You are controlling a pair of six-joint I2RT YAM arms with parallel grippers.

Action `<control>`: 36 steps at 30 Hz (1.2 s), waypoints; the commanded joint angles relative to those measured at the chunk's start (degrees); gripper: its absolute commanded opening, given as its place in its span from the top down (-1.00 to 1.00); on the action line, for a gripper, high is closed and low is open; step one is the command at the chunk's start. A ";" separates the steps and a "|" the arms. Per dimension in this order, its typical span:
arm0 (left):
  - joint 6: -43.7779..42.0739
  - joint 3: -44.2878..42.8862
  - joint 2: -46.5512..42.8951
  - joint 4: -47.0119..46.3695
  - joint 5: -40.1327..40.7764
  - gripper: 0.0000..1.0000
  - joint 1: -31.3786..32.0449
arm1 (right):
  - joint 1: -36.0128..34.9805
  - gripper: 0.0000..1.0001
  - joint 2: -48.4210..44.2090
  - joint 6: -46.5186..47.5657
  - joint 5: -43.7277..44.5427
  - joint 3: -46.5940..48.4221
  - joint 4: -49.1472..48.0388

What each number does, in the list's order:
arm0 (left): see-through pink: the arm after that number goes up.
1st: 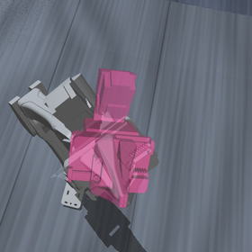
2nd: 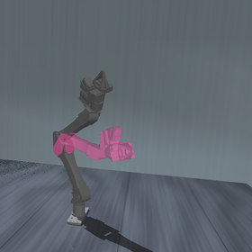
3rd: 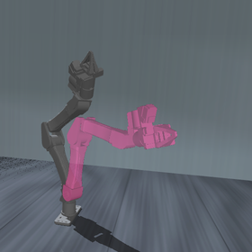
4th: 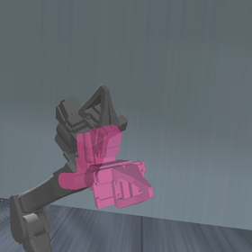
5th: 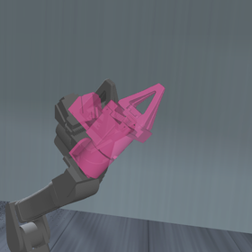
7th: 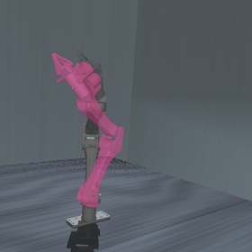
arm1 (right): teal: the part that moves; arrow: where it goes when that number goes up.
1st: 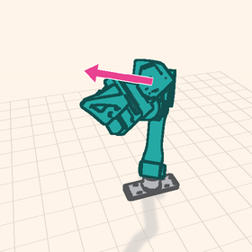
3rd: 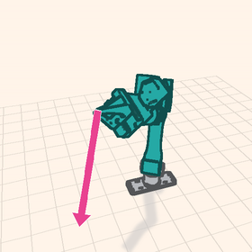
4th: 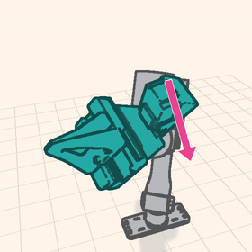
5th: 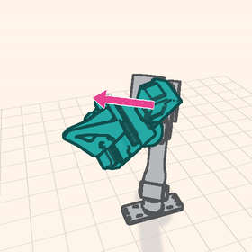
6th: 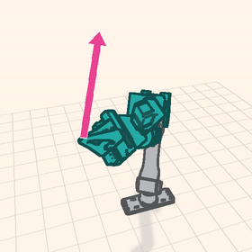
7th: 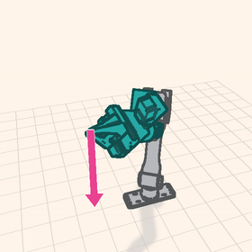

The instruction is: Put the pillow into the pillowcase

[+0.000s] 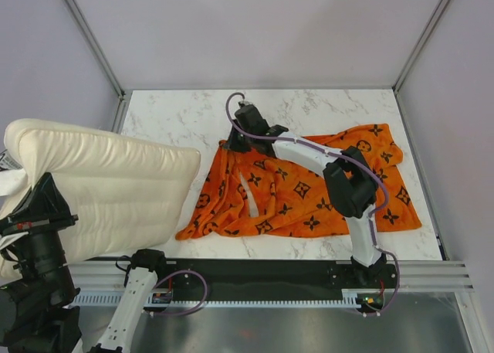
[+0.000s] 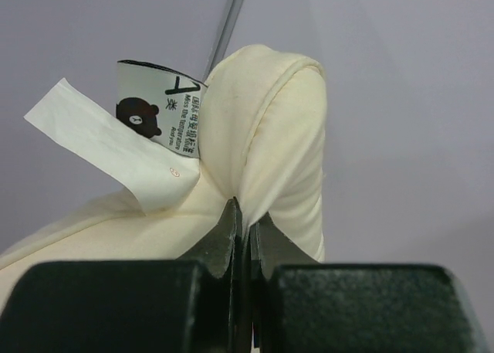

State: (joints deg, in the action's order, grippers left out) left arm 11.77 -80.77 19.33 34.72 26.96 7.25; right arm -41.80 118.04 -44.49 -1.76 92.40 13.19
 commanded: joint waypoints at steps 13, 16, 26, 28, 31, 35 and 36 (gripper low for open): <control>-2.01 -1.76 4.22 -15.20 0.64 0.95 -0.13 | 3.39 1.00 29.17 -8.86 -14.50 43.20 -25.65; -2.28 -1.14 4.84 -15.65 0.99 0.95 -0.13 | 2.43 0.86 33.30 -8.16 -14.06 47.60 -29.16; -1.58 2.46 5.45 -17.40 0.73 0.95 -0.13 | 5.23 -0.87 25.70 4.76 -9.66 42.11 -22.87; -0.53 2.99 5.89 -17.32 0.73 0.95 -0.13 | 6.38 -0.82 21.29 7.47 -10.45 36.65 -20.33; 0.71 3.60 7.20 -17.49 0.29 0.95 -0.13 | 7.26 -0.70 13.02 13.36 -8.09 27.50 -12.96; 1.76 3.08 8.88 -17.84 -0.77 0.95 -0.13 | 7.96 -0.33 5.29 25.30 -3.08 18.72 -2.92; 1.85 2.99 9.14 -18.02 -0.86 0.95 -0.13 | 8.14 -0.28 4.58 27.33 -3.07 17.65 -1.69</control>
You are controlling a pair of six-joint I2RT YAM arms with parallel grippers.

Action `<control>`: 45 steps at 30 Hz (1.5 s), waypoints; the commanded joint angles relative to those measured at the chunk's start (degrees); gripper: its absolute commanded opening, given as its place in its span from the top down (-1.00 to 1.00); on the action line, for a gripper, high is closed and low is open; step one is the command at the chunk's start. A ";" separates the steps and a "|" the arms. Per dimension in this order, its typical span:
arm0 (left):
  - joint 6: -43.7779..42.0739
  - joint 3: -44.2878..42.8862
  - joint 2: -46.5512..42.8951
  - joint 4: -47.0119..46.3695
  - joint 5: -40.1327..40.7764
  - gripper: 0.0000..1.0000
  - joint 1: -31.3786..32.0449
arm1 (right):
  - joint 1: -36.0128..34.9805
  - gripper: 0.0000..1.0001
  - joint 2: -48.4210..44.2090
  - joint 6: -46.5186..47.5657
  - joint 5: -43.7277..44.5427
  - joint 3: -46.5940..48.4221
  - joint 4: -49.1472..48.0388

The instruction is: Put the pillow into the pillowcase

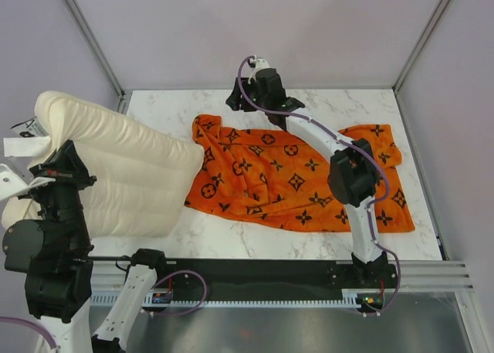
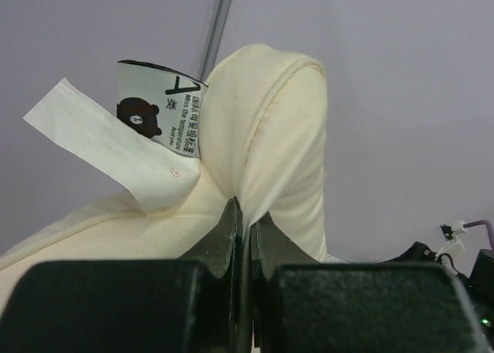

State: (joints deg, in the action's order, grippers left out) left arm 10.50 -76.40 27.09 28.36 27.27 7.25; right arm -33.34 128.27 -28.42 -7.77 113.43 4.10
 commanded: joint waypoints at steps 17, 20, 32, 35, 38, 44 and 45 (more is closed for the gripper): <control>2.33 -3.58 4.37 -13.15 -1.78 0.95 -0.13 | -5.42 -0.24 -1.45 41.17 9.88 -4.19 22.09; 2.33 -3.58 4.29 -13.24 -1.69 0.95 -0.13 | -5.42 -0.26 0.40 42.31 10.32 -3.04 23.23; 2.86 -2.26 4.99 -14.47 -1.87 0.95 -0.13 | -5.42 0.16 6.82 43.45 14.09 2.67 23.15; 3.03 -1.47 5.08 -14.91 -2.13 0.95 -0.13 | -5.33 0.70 8.14 43.81 15.67 4.43 22.89; 3.12 -1.29 5.51 -15.53 -2.13 0.95 -0.13 | -4.89 1.00 8.31 42.93 16.38 4.79 21.40; 3.73 -1.56 7.36 -15.97 -2.92 0.95 -0.13 | -1.73 1.00 8.58 38.36 20.32 6.19 14.81; 4.26 -1.47 7.80 -16.14 -3.01 0.95 -0.13 | -1.20 1.00 8.84 37.83 25.38 6.71 12.80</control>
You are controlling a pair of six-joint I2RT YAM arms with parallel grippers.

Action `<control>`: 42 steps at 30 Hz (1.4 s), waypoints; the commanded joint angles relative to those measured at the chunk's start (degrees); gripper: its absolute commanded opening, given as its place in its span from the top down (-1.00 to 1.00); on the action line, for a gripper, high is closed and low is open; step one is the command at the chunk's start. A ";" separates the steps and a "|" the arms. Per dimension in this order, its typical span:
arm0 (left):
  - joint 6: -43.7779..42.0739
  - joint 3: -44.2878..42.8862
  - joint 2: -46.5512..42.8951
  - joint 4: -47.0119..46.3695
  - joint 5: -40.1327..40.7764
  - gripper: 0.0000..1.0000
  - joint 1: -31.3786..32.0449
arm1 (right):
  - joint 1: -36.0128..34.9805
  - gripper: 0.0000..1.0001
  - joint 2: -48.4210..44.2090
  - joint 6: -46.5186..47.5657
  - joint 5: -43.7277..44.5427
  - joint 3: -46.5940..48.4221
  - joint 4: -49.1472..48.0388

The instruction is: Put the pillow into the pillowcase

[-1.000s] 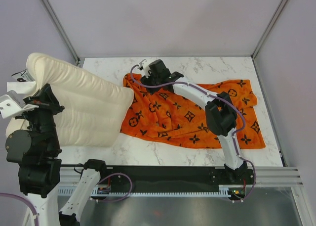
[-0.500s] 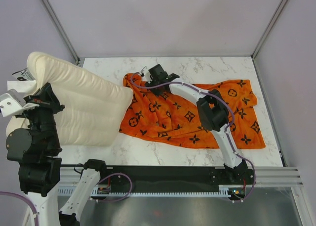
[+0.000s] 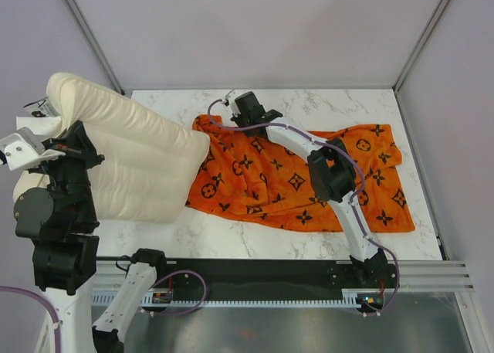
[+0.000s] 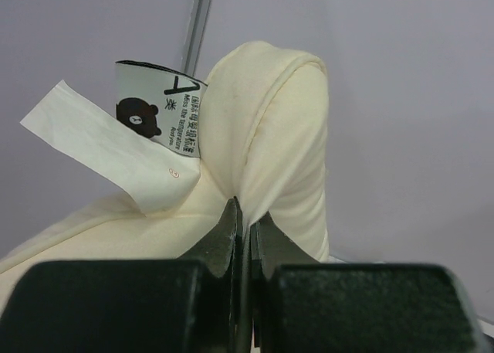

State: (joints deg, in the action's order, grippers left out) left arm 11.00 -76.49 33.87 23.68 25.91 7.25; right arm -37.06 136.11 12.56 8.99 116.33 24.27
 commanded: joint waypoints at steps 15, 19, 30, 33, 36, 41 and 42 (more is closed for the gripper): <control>13.16 -1.82 13.85 -15.15 -6.84 0.95 -0.13 | 10.08 -0.49 -0.03 -9.83 11.40 11.76 -8.19; 14.57 -3.22 16.66 -15.77 -7.19 0.95 -0.13 | 10.08 -0.39 -9.88 -14.55 7.10 -0.64 -7.05; 14.65 -11.66 22.82 -15.42 -9.21 0.95 -0.13 | 3.40 -0.55 -24.58 -27.93 -20.46 -23.95 -11.25; 15.36 -11.75 22.47 -15.25 -10.00 0.95 -0.13 | 3.22 -0.96 -25.89 -31.35 -35.83 -27.82 -19.33; 15.10 -11.67 21.94 -14.98 -9.13 0.95 -0.13 | 2.87 -0.96 -28.88 -36.89 -39.57 -33.88 -30.92; 15.27 -12.45 21.24 -14.89 -9.65 0.95 -0.13 | 2.78 -0.96 -28.46 -45.06 -44.59 -39.16 -48.86; 15.27 -12.63 21.15 -14.72 -9.74 0.95 -0.13 | 2.78 -0.96 -27.93 -46.82 -44.94 -39.17 -50.36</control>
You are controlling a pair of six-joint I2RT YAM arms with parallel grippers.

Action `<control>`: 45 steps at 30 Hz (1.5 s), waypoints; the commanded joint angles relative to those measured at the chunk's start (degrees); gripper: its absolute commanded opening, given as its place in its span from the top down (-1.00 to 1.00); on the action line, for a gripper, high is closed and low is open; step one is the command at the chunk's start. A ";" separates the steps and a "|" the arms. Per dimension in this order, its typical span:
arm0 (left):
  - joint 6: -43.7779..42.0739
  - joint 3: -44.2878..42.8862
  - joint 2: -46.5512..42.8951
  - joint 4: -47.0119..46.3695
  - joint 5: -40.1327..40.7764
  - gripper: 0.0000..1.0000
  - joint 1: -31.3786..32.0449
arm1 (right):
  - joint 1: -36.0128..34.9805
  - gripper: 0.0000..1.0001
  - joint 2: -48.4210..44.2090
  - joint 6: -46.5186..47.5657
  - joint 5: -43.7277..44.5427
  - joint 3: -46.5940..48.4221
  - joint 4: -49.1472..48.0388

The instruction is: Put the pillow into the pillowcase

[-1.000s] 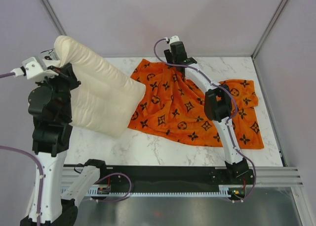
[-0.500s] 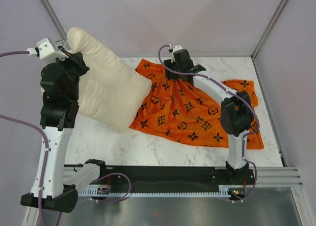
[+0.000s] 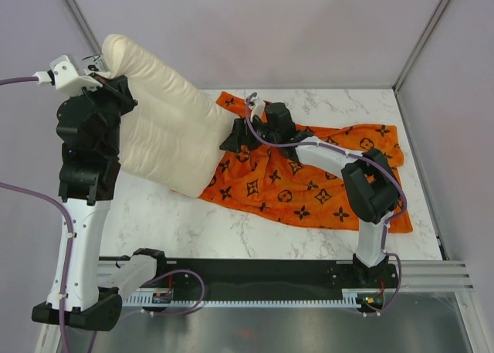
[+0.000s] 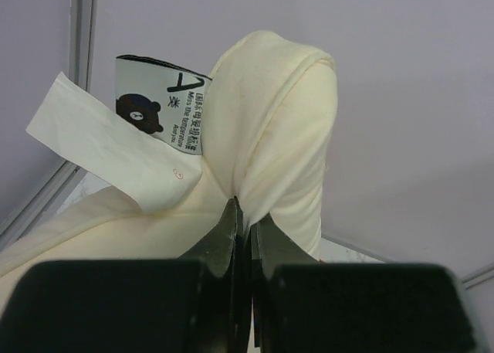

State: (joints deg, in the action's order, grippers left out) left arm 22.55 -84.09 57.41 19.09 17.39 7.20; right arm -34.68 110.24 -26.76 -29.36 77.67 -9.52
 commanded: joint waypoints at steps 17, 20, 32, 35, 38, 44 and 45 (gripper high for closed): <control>4.35 -14.61 -3.00 -5.73 -4.38 0.95 -0.08 | 0.14 -0.91 6.40 -18.06 -8.34 2.13 -40.14; 4.61 -13.82 -2.92 -5.73 -4.12 0.95 -0.08 | -0.30 -0.65 5.08 -17.97 -10.44 2.14 -41.80; 2.86 -4.15 3.67 -6.43 6.33 0.95 -0.08 | -0.48 1.00 -1.77 -12.98 -6.79 -2.17 -29.88; 2.59 -3.45 7.62 -6.35 8.62 0.95 -0.26 | -0.57 1.00 -2.83 -8.84 -1.33 -0.59 -18.37; 3.82 -2.65 11.58 -7.40 8.89 0.95 -0.43 | -0.48 1.00 -1.70 -6.20 1.93 2.83 -10.02; 0.67 -5.20 20.79 -7.58 14.59 0.95 -0.96 | -0.57 1.00 2.43 -3.74 5.63 10.30 -0.42; -0.65 -5.90 22.03 -7.84 15.82 0.95 -0.96 | -0.48 1.00 3.75 -3.56 6.85 12.05 1.07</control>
State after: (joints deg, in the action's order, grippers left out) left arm 23.09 -86.85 77.23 15.88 29.12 5.82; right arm -34.22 113.47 -32.51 -23.88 82.13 -7.77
